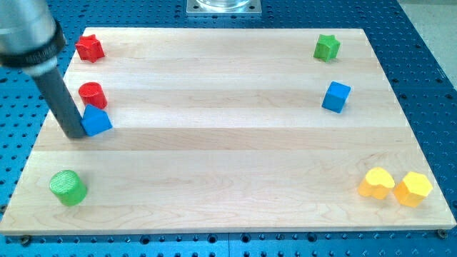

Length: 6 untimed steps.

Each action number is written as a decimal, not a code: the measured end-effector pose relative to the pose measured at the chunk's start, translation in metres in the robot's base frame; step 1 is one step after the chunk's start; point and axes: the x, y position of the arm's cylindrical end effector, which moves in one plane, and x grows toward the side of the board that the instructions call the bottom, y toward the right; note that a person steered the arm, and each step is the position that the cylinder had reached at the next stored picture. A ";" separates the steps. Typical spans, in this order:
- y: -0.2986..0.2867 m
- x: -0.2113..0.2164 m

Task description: Push the triangle to the bottom right to the red circle

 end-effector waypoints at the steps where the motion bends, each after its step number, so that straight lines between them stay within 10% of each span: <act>1: 0.041 0.010; 3: -0.049 -0.017; 6: 0.087 -0.043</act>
